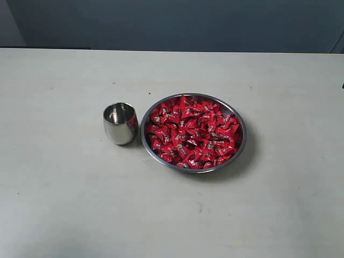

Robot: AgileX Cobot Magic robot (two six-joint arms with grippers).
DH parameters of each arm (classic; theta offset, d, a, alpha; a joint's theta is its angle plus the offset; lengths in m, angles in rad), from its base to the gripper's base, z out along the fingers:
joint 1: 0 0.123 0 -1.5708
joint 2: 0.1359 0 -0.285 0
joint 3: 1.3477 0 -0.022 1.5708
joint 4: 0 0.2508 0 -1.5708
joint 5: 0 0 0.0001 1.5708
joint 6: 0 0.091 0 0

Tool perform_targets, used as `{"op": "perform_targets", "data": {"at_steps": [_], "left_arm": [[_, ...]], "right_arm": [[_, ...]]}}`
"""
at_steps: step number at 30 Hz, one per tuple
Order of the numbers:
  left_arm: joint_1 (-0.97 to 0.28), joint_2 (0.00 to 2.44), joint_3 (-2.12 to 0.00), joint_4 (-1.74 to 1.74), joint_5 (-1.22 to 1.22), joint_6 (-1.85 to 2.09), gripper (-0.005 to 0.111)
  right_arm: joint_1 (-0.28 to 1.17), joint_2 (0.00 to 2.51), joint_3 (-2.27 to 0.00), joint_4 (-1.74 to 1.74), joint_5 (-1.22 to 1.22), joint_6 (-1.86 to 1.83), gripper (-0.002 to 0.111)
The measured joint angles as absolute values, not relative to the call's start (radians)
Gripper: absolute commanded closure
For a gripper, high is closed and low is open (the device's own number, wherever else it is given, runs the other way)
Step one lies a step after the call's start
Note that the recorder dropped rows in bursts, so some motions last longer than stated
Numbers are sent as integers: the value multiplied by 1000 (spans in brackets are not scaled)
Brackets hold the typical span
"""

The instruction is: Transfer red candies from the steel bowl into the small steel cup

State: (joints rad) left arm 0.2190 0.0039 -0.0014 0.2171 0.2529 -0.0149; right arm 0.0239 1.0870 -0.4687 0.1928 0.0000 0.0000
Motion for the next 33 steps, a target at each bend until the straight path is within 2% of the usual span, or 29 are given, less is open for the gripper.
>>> {"op": "perform_targets", "data": {"at_steps": [19,33], "left_arm": [[219,4,-1,217,253,-15,106],[219,4,-1,217,253,-15,106]], "right_arm": [[24,1087,-469,259,26,0,108],[24,1163,-527,256,229,-20,108]]}}
